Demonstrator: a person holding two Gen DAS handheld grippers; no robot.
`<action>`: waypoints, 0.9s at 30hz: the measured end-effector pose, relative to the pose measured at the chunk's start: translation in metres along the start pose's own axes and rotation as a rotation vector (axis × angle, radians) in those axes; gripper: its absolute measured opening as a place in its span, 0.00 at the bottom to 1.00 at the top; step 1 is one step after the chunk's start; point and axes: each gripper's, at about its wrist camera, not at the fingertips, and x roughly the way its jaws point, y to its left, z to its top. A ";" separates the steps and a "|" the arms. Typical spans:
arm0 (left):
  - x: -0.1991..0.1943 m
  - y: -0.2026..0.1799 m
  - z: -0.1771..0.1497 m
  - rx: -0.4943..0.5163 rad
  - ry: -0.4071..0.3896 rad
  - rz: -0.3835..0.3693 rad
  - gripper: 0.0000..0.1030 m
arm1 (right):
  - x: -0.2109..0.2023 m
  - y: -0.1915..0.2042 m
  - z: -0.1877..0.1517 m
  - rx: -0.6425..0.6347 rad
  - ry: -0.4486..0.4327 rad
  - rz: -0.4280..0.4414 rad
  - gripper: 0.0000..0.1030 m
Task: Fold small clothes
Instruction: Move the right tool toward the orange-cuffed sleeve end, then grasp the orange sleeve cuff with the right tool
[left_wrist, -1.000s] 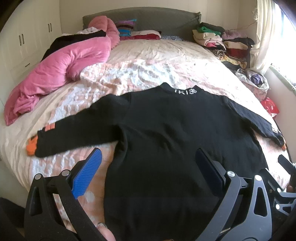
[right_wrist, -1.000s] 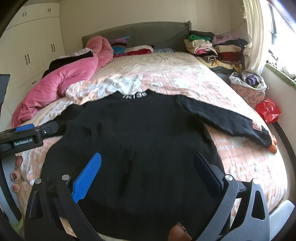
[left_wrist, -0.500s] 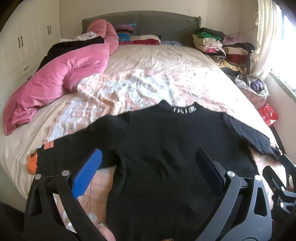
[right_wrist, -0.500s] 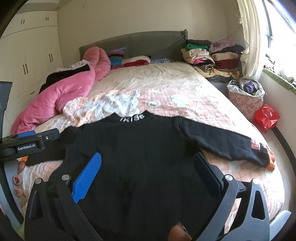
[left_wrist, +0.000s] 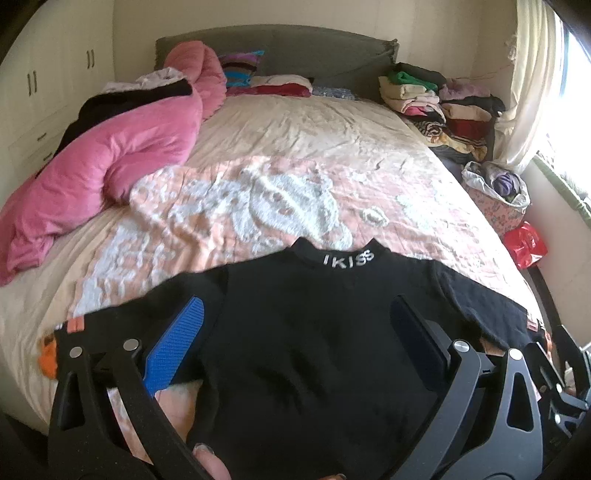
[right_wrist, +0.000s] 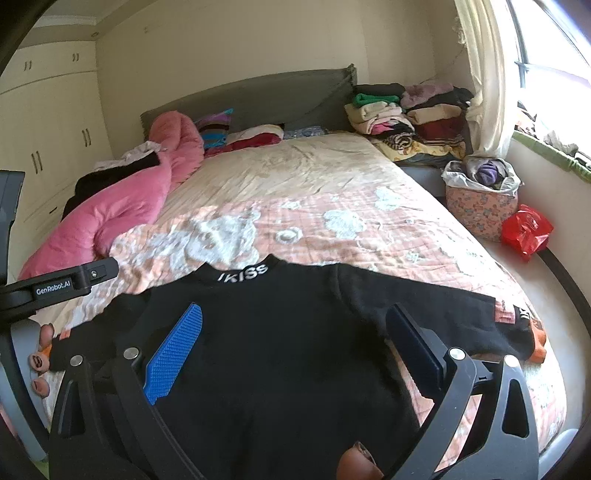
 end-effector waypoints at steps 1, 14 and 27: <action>0.002 -0.004 0.003 0.009 -0.002 0.003 0.92 | 0.002 -0.003 0.002 0.006 -0.006 -0.002 0.96; 0.043 -0.060 0.022 0.057 0.023 -0.021 0.92 | 0.021 -0.060 0.027 0.137 -0.034 -0.094 0.96; 0.096 -0.067 -0.006 0.118 0.040 -0.040 0.92 | 0.039 -0.161 0.017 0.358 -0.010 -0.296 0.96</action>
